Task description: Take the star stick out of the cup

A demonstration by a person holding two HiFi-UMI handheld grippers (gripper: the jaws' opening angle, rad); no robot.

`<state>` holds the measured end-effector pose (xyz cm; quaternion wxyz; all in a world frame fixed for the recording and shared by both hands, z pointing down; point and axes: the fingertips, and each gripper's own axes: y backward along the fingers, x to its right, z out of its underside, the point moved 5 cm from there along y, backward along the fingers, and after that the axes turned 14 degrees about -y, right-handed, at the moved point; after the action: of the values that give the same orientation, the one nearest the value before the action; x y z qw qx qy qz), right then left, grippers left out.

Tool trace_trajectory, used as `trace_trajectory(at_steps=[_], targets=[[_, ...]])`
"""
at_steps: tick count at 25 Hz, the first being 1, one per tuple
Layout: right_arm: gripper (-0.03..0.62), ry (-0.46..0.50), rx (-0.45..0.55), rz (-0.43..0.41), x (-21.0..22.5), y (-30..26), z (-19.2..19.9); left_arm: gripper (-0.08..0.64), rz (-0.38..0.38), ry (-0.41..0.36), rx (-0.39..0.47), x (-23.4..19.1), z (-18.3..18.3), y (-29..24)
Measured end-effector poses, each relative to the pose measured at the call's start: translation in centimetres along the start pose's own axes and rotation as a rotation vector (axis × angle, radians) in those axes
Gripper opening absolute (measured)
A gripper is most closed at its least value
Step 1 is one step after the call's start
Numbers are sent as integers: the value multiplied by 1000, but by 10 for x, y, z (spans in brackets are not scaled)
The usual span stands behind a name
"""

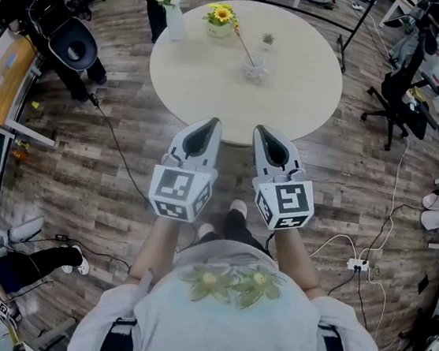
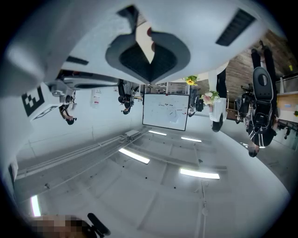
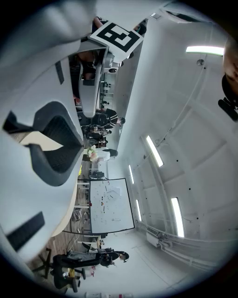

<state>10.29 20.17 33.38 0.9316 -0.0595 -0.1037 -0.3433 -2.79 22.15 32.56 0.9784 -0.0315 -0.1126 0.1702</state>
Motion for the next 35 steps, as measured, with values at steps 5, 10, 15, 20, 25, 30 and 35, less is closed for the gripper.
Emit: trace_trajectory(at_steps=[5, 10, 15, 20, 25, 30, 35], targets=[[17, -24, 13, -10, 11, 1, -3, 2, -17, 2, -9, 0, 0, -4], [17, -32, 6, -29, 18, -7, -4, 2, -27, 9, -19, -4, 3, -13], [18, -38, 10, -49, 25, -19, -6, 2, -28, 18, -19, -7, 6, -24], [149, -48, 0, -73, 34, -36, -11, 2, -28, 30, -22, -15, 5, -38], [229, -48, -13, -69, 49, -56, -13, 2, -41, 29, -28, -25, 8, -53], [236, -54, -30, -75, 65, -74, -15, 2, -57, 13, -43, -34, 10, -70], [236, -56, -52, -89, 82, -90, -13, 2, -83, 16, -60, -41, 13, -85]])
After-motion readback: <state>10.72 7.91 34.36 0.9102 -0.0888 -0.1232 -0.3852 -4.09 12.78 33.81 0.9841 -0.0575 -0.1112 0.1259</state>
